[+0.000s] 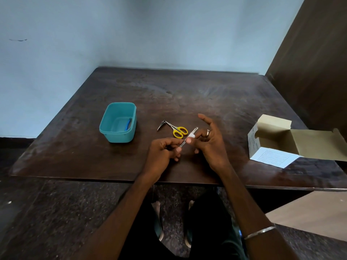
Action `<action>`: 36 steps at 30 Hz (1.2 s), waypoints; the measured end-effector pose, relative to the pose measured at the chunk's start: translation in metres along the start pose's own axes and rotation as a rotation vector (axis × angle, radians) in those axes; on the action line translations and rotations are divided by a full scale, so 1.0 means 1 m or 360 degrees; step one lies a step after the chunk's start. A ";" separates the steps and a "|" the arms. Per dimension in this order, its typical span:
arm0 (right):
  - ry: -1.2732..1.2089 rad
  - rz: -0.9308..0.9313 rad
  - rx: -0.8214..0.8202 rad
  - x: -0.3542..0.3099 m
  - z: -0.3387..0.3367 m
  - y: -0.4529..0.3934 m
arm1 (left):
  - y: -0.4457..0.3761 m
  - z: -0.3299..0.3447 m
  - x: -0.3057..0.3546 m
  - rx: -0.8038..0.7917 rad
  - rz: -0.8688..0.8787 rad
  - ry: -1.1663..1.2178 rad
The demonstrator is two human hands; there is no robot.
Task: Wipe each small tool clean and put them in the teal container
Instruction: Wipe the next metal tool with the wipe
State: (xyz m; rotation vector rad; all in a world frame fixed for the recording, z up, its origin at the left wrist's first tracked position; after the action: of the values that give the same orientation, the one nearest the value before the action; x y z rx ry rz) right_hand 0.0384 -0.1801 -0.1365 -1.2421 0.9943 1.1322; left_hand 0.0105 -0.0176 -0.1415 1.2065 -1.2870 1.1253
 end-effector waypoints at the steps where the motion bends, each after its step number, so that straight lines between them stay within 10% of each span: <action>1: 0.0003 -0.0003 -0.0008 -0.001 0.001 0.000 | 0.000 0.000 0.000 0.0000 -0.0002 0.0007; 10: -0.0062 -0.0046 0.0209 -0.004 -0.009 0.001 | 0.000 0.002 0.002 -0.0004 0.0000 -0.0006; 36: 0.0164 -0.0056 -0.0183 -0.009 0.007 0.005 | 0.002 0.002 0.004 0.0050 0.0152 0.0120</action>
State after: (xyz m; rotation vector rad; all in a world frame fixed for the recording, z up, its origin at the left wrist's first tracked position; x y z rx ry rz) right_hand 0.0316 -0.1744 -0.1276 -1.4169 0.9916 1.1200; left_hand 0.0086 -0.0195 -0.1372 1.1250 -1.2851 1.2528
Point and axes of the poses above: each hand's wrist, its own y-axis away from the middle knuckle, its own z-axis out of the palm, x = y × z, the point moved 5 cm from there along -y, towards the middle knuckle, and after that the axes turned 1 degree about -z, right-handed, at the moved point
